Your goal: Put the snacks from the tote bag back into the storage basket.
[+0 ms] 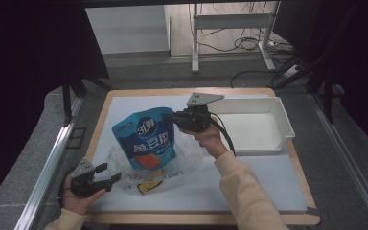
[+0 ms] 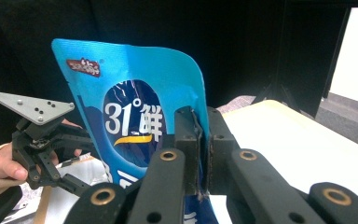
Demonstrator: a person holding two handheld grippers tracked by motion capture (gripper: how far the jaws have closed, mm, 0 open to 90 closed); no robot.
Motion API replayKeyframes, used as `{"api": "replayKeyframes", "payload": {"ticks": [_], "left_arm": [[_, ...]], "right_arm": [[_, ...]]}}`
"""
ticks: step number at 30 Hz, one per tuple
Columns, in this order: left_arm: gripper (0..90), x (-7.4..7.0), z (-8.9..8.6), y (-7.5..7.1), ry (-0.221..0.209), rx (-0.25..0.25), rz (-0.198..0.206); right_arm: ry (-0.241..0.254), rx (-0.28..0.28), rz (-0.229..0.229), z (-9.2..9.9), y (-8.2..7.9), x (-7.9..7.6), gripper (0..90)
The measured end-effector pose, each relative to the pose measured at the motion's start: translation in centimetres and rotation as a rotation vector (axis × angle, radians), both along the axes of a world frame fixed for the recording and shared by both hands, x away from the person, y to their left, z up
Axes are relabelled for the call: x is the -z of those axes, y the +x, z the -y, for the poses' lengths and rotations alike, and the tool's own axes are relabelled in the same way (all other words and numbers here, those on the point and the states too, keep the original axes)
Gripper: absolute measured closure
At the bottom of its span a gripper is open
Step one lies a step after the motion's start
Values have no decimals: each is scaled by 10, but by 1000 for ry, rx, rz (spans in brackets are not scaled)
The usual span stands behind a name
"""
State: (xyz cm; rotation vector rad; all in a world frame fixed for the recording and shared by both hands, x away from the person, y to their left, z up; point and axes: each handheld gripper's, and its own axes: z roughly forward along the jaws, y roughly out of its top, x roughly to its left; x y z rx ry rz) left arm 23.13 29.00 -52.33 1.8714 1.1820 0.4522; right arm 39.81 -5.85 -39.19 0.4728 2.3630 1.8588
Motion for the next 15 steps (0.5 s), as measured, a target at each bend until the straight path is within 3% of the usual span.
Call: {"api": "replayKeyframes", "payload": {"ticks": [15], "left_arm": [[289, -1, 0, 0, 1, -1, 3]], "right_arm": [[61, -44, -20, -3, 4, 4, 890]]}}
